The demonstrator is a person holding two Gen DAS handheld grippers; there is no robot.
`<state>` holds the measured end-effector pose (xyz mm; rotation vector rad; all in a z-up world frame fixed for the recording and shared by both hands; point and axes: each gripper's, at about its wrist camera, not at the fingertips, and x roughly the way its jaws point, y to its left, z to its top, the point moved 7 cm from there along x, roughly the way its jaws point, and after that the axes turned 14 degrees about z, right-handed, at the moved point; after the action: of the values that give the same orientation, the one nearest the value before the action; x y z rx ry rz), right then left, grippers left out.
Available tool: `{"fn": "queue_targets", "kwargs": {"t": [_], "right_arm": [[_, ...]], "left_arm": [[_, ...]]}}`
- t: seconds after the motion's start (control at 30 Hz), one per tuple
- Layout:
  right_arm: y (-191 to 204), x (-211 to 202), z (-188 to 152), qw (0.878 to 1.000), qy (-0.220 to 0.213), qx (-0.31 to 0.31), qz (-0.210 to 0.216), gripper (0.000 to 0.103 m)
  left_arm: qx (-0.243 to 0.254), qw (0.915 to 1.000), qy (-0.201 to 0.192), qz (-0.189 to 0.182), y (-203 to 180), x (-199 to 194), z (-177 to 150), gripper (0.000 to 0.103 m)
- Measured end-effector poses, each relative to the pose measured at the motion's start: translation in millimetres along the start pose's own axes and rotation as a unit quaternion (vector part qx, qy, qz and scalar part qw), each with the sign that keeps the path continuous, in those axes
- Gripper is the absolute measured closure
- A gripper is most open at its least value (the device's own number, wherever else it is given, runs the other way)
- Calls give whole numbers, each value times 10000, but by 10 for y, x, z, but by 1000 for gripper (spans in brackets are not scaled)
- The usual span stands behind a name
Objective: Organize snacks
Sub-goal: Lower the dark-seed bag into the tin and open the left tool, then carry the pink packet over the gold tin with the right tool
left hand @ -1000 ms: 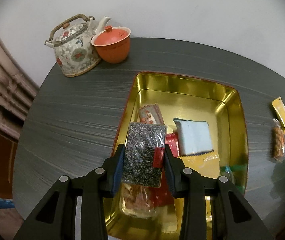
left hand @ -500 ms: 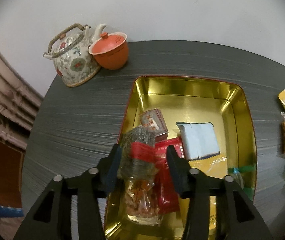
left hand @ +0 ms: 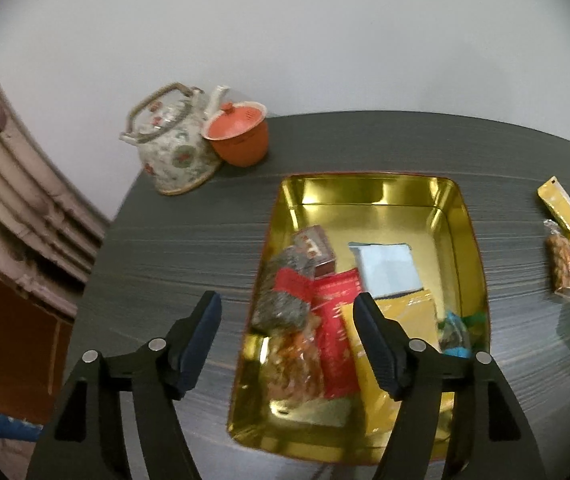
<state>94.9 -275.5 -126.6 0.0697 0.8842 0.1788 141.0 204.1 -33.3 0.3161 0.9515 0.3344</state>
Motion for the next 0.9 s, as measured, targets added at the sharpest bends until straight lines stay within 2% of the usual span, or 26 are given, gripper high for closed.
{"fn": "queue_targets", "kwargs": {"t": [0.2,0.47,0.77,0.9], "right_arm": [[2,3,0,10000,-7,23,34,78],[-35,-5,-2,10000,-11,52,27,77],[-23,1,0,9999,-14,131,-37,77],[9,19,28,9995,116,230,-154,82]], "left_arm": [[-207,9997,-141,-1,156,-229,-202,33],[-519,9981,-224,261,469,-379,-517,31],[-967,9949,-97,278,715,-344,-816,30],[-1136,9928,-126,364,800,-312,-848,29]]}}
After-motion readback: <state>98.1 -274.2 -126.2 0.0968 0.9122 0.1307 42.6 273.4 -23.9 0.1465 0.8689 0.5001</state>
